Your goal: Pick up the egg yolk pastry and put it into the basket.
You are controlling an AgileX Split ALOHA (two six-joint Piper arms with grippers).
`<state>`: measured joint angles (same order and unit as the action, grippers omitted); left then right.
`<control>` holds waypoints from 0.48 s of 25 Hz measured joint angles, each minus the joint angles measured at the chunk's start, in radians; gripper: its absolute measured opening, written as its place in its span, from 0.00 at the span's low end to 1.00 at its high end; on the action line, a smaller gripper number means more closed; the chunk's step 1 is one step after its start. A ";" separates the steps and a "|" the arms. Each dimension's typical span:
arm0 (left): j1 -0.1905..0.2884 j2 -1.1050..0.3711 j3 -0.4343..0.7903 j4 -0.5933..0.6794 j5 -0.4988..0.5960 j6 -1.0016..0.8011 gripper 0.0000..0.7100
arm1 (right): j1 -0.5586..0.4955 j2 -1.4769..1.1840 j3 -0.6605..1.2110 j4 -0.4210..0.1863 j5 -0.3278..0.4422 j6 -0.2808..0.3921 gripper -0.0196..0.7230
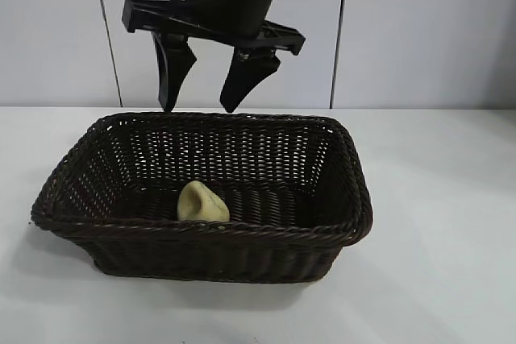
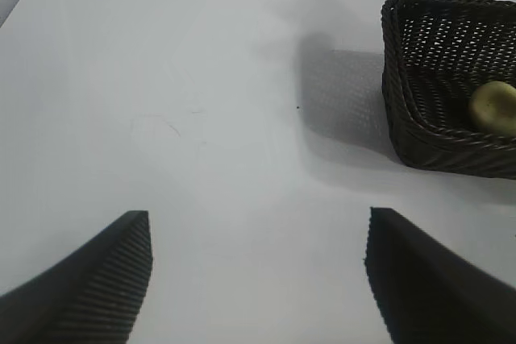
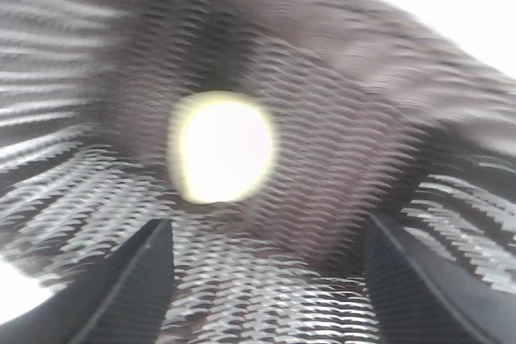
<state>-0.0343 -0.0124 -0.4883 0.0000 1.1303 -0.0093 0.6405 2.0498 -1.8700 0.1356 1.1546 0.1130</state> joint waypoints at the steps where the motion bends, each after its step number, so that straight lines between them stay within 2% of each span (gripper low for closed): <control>1: 0.000 0.000 0.000 0.000 0.000 0.000 0.76 | 0.000 0.000 -0.001 -0.030 0.026 0.017 0.68; 5: 0.000 0.000 0.000 0.000 0.000 0.000 0.76 | -0.003 0.001 -0.001 -0.136 0.065 0.080 0.69; 12: 0.000 0.000 0.000 0.000 0.000 0.000 0.76 | -0.103 0.001 -0.001 -0.184 0.076 0.122 0.69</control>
<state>-0.0343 -0.0124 -0.4883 0.0000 1.1303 -0.0093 0.5376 2.0508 -1.8715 -0.0481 1.2310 0.2346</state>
